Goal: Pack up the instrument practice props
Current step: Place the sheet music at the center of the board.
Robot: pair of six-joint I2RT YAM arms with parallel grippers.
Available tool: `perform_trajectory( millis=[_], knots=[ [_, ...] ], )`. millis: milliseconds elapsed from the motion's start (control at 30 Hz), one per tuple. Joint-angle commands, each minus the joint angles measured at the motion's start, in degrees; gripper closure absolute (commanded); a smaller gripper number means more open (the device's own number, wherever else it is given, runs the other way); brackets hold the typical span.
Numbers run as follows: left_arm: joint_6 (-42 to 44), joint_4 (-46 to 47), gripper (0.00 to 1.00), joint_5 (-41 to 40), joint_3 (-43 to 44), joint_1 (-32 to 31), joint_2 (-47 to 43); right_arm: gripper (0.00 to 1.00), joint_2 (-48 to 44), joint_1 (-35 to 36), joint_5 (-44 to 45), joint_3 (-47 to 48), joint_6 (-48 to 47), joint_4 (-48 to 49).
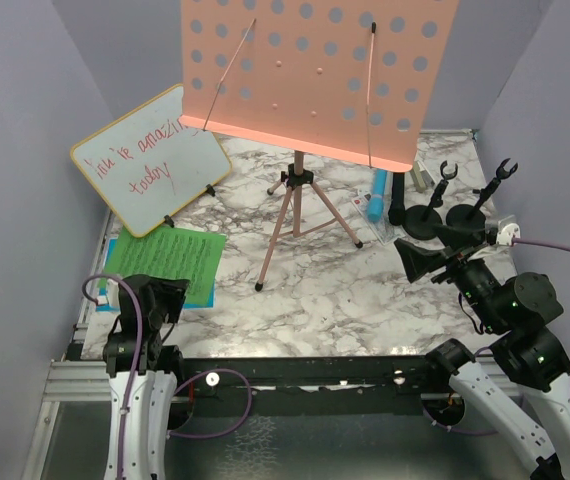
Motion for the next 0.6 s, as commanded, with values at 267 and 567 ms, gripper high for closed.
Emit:
perform_trajectory(
  millis=[267, 567],
  knots=[
    [15.1, 20.7, 0.47, -0.6, 4.9, -0.4, 15.2, 0.0, 0.4, 0.7, -0.1, -0.8, -0.9, 1.3],
    [27.5, 44.9, 0.45, -3.1, 7.1, -2.0, 35.9, 0.0, 1.4, 1.1, -0.6, -1.2, -1.6, 1.4]
  ],
)
